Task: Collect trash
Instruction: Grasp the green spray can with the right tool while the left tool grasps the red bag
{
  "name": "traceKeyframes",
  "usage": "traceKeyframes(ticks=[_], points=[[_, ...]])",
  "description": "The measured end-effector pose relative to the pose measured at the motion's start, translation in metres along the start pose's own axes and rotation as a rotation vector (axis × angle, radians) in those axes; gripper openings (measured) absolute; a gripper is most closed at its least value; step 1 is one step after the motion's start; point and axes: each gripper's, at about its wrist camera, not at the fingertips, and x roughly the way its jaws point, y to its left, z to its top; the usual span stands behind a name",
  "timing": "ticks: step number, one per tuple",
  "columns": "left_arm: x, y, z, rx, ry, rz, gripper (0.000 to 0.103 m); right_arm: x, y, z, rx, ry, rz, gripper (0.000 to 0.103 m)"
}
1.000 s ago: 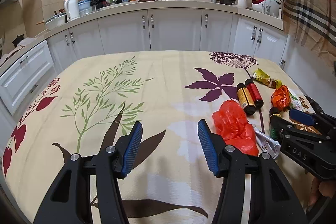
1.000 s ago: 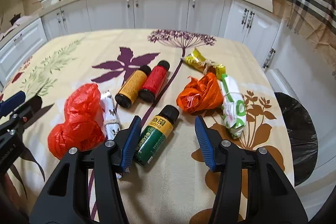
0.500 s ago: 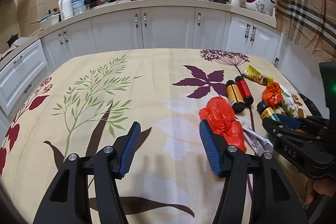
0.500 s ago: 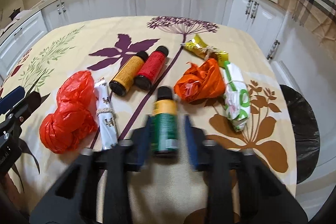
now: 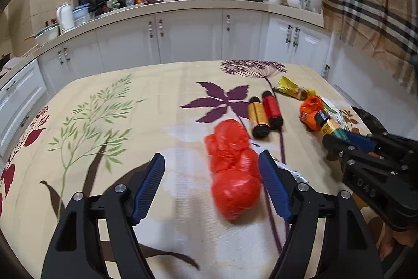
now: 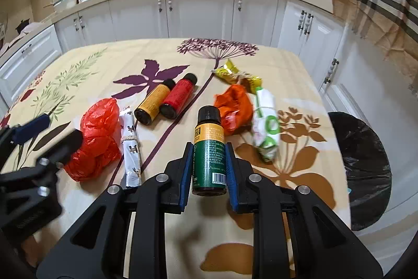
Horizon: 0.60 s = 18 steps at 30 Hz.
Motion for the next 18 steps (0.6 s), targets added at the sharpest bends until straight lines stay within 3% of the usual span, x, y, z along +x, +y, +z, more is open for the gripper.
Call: traceKeyframes(ticks=[5,7,9,11,18], points=[[0.014,-0.011,-0.001,0.035,0.054,-0.02,0.07,-0.009,-0.012,-0.003,0.02,-0.02,-0.004,0.023],[0.017,-0.01,0.0,0.026,0.07,-0.032,0.062,-0.01,-0.016,-0.004,0.029,-0.022,-0.005,0.023],[0.021,-0.01,-0.001,0.024,0.09,-0.044,0.047,-0.011,-0.019,-0.006,0.036,-0.023,-0.005,0.023],[0.022,-0.009,-0.001,0.023,0.1,-0.06,0.04,-0.011,-0.022,-0.007,0.042,-0.026,-0.006,0.023],[0.014,-0.009,-0.002,0.021,0.068,-0.06,0.037,-0.014,-0.032,-0.009,0.067,-0.04,-0.013,0.023]])
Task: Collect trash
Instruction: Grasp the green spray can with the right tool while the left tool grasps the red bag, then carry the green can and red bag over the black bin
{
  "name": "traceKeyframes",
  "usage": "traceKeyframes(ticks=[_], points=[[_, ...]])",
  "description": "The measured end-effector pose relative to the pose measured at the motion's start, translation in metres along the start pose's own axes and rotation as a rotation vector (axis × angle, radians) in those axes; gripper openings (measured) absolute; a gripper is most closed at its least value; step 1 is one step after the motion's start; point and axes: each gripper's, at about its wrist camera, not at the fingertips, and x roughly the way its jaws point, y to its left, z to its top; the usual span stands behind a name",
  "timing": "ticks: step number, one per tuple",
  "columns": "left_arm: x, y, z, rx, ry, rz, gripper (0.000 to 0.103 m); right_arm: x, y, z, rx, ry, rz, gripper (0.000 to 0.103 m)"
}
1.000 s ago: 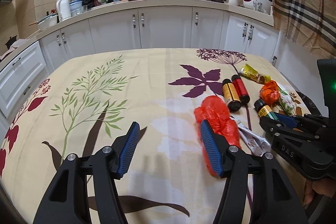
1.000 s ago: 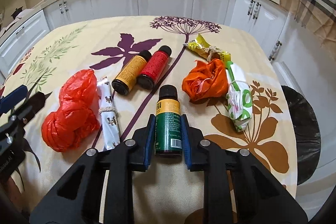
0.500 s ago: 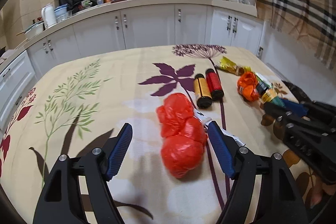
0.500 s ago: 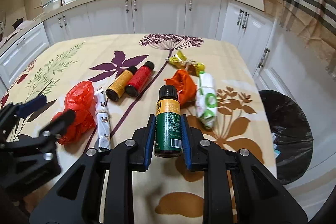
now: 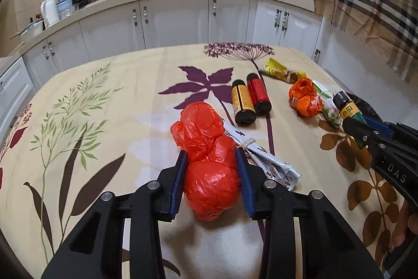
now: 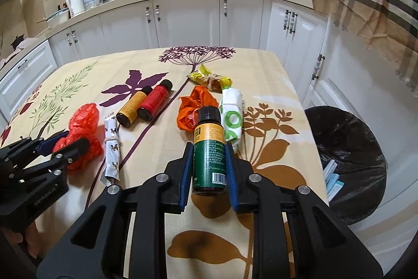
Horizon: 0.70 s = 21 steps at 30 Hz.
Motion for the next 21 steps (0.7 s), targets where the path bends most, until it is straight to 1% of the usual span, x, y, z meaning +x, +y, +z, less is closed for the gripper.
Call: traceKeyframes(ticks=[4,10,15,21], points=[[-0.011,-0.003,0.004,0.002,-0.031,-0.012,0.037,-0.004,-0.007,0.001,0.016,-0.015,-0.013,0.023],[-0.03,-0.023,0.021,0.032,-0.112,-0.067,0.037,-0.014,-0.03,0.006,0.054,-0.052,-0.064,0.023],[-0.029,-0.054,0.037,0.09,-0.15,-0.135,0.037,-0.024,-0.061,0.01,0.1,-0.083,-0.126,0.023],[-0.024,-0.093,0.05,0.146,-0.192,-0.193,0.037,-0.036,-0.104,0.011,0.158,-0.115,-0.215,0.023]])
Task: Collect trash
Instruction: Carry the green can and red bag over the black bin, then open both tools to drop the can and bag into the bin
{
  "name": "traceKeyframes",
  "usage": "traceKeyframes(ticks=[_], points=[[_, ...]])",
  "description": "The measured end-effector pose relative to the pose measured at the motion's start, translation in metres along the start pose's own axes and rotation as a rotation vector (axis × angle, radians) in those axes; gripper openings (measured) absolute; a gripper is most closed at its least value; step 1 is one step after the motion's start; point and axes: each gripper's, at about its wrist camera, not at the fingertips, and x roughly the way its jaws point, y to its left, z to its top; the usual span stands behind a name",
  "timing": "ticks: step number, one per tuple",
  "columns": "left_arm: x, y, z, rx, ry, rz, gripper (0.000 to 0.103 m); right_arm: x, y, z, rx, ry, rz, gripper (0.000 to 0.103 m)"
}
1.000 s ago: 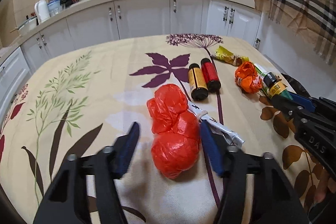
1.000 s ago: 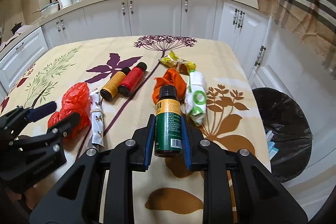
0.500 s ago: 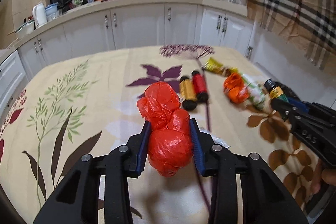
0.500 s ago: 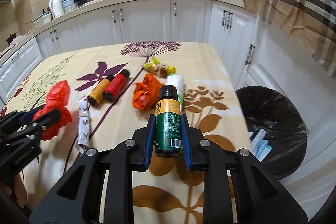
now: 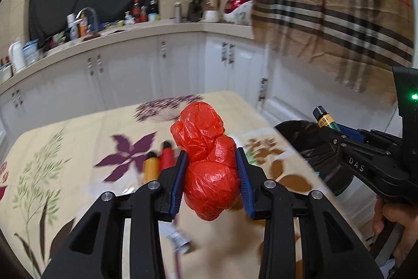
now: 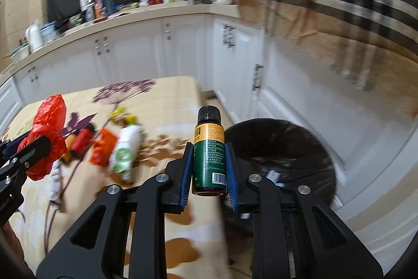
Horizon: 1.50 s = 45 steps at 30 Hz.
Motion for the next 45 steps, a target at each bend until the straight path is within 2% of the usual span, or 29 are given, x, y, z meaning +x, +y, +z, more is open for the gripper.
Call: traceKeyframes(ticks=[5,11,24,31,33,35,36,38,45], points=[[0.017,-0.032,0.012,0.039,-0.022,-0.041,0.037,0.004,-0.033,0.005,0.038,-0.017,-0.067,0.023],[0.046,-0.067,0.024,0.076,-0.012,-0.084,0.037,0.015,-0.062,0.008,0.068,-0.019,-0.115,0.023],[0.106,-0.128,0.034,0.164,0.027,-0.113,0.038,0.049,-0.106,0.002,0.122,0.009,-0.178,0.023],[0.131,-0.143,0.037,0.181,0.061,-0.126,0.038,0.062,-0.121,0.002,0.149,0.017,-0.186,0.023],[0.138,-0.146,0.038,0.181,0.067,-0.121,0.041,0.068,-0.126,0.003,0.154,0.021,-0.181,0.025],[0.143,-0.148,0.04,0.184,0.076,-0.118,0.046,0.072,-0.128,0.003,0.16,0.022,-0.189,0.037],[0.145,-0.149,0.04,0.183,0.077,-0.117,0.053,0.072,-0.13,0.003,0.164,0.02,-0.193,0.04],[0.146,-0.149,0.041,0.177,0.071,-0.114,0.057,0.073,-0.132,0.003,0.171,0.019,-0.199,0.04],[0.142,-0.146,0.041,0.176,0.072,-0.105,0.057,0.071,-0.135,0.001,0.177,0.02,-0.203,0.04]])
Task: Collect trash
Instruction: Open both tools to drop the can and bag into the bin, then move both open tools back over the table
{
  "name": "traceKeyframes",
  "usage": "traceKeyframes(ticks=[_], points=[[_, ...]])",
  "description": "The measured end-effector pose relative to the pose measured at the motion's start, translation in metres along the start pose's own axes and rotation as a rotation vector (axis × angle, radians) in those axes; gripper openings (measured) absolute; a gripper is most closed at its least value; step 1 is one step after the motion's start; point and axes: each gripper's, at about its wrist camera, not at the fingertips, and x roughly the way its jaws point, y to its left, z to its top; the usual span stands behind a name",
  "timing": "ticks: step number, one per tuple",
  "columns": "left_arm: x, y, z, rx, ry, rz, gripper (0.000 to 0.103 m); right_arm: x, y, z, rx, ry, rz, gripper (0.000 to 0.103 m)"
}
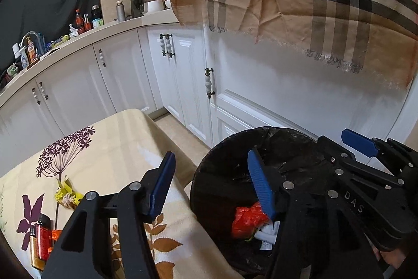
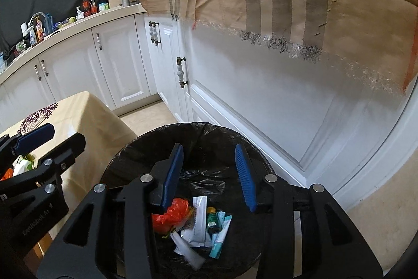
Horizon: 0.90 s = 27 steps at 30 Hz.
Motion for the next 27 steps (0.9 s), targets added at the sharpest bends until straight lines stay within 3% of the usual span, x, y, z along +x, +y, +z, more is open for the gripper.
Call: traceKeyframes(ticks=[16,27], points=[[-0.037,0.029,-0.007,-0.058,-0.029,0.037,0.057,-0.027,0.024,-0.003,-0.023,-0.013,0.022,0.041],[-0.071,0.076,-0.031,-0.121,-0.019,0.13,0.06,-0.041,0.068,-0.01,-0.06,0.0,0.1,0.042]])
